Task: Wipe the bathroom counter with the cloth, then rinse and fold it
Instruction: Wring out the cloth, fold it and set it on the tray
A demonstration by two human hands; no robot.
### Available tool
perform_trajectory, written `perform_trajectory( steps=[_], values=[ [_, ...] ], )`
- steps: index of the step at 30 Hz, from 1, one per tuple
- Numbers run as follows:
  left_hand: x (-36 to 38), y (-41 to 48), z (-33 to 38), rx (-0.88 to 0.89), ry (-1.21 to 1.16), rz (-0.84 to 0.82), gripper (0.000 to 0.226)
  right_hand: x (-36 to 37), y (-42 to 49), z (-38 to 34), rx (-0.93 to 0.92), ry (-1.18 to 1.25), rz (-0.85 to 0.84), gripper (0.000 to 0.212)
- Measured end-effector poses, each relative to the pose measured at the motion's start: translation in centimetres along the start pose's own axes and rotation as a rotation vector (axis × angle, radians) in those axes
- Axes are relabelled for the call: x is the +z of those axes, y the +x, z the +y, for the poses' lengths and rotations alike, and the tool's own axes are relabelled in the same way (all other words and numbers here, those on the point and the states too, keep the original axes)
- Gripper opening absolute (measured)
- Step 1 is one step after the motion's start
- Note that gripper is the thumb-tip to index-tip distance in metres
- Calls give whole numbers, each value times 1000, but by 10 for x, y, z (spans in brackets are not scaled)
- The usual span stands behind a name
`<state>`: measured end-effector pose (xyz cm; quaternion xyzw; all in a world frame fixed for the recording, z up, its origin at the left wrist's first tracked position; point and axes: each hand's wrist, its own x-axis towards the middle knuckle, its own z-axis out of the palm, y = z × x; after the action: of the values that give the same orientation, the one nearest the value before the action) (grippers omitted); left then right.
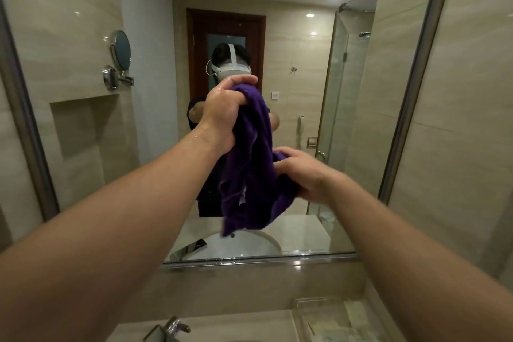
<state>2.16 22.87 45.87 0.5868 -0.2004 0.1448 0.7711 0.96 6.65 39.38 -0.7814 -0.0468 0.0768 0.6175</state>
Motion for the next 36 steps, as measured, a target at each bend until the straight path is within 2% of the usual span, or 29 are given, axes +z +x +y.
perform_trajectory(
  steps=[3,7,8,10,11,12,15,17,19,21,23,25,29,33,36],
  values=[
    [3,2,1,24,87,18,48,21,1,15,27,1,90,31],
    [0,5,5,41,194,-29,50,23,-3,28,115,-212,105,23],
    [0,6,7,47,218,-44,50,23,-1,32,102,-273,152,30],
    [-1,10,12,56,249,-56,49,23,5,38,46,-328,266,72],
    [-2,12,15,59,255,-56,48,23,5,41,14,-296,273,93],
    [-2,14,17,63,258,-55,48,23,5,42,-40,-222,220,106],
    [-2,18,27,75,262,-64,48,30,-3,43,-261,66,-122,104],
    [1,18,33,82,263,-80,47,38,-7,42,-312,207,-282,95],
    [5,17,38,89,250,-85,46,54,-2,44,-304,195,-298,91],
    [8,14,42,84,217,-88,46,75,10,51,-297,110,-198,100],
    [12,11,45,74,171,-100,47,95,22,59,-316,124,-106,103],
    [12,11,51,71,153,-103,49,107,31,68,-319,191,-78,93],
    [2,13,64,73,125,-71,47,118,33,77,-278,315,-16,37],
    [-29,24,68,64,128,24,43,115,32,74,-118,576,127,18],
    [-66,32,53,-15,206,138,33,94,30,63,-85,571,262,12]
  ],
)
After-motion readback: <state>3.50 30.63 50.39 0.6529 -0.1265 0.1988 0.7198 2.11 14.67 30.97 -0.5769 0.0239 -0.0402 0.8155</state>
